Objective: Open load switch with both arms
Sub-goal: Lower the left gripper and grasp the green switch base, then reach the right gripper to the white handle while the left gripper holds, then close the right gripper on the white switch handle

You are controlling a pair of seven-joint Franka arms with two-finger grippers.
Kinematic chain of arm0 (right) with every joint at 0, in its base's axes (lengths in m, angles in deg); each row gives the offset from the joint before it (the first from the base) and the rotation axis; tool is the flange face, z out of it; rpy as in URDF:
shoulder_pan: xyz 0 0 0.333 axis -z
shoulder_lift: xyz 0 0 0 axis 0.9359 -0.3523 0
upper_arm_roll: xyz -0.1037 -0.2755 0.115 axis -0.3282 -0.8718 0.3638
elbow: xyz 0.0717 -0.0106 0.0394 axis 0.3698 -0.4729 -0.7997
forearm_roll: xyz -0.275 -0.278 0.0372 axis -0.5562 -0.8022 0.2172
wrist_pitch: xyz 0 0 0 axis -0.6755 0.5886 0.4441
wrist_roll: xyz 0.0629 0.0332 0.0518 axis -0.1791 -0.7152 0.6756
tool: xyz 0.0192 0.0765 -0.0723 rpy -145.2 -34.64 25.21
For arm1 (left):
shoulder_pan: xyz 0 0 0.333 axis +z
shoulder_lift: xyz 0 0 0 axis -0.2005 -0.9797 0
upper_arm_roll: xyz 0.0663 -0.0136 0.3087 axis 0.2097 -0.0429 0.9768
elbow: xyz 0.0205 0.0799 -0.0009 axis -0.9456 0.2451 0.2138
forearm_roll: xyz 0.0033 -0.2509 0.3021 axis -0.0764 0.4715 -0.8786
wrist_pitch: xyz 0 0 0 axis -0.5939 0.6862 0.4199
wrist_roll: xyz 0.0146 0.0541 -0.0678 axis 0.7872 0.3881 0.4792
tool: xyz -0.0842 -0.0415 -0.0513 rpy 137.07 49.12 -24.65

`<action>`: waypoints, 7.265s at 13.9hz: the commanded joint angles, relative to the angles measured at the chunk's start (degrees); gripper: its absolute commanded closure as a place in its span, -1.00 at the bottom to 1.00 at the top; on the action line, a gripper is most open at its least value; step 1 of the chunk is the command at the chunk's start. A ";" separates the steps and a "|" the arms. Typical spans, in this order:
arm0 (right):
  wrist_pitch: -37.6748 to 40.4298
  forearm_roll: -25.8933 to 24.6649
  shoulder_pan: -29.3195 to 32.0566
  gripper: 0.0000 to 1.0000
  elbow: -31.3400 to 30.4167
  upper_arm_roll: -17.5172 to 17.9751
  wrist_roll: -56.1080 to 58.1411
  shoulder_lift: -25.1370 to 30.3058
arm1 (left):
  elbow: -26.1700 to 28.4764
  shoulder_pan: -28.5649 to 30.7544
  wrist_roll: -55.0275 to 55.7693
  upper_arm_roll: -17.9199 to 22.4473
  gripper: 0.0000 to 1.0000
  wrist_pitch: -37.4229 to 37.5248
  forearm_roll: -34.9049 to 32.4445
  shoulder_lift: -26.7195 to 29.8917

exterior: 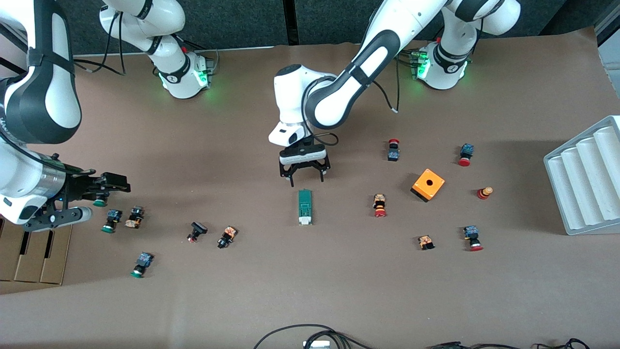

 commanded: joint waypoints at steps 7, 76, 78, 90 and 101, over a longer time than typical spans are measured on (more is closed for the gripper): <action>0.66 0.99 -2.98 -1.00 0.79 -0.22 4.93 -0.18 | 2.21 -4.23 26.70 0.67 -0.98 -0.76 -24.00 -6.65; -49.61 5.03 -35.43 -0.81 9.05 1.97 45.27 -36.21 | -4.21 -12.33 49.13 1.11 0.59 22.97 -50.73 -24.76; -49.61 5.03 -35.61 -0.64 9.05 1.62 45.27 -36.13 | -4.12 -12.41 49.22 1.11 0.59 22.97 -50.82 -24.76; -49.26 2.04 -35.78 -0.22 8.44 1.62 45.27 -36.12 | -4.12 -12.33 49.22 1.11 0.59 22.97 -50.82 -24.76; -49.35 1.96 -35.87 0.22 7.38 1.62 45.01 -35.86 | -4.12 -12.33 49.22 1.11 0.59 22.97 -50.90 -24.76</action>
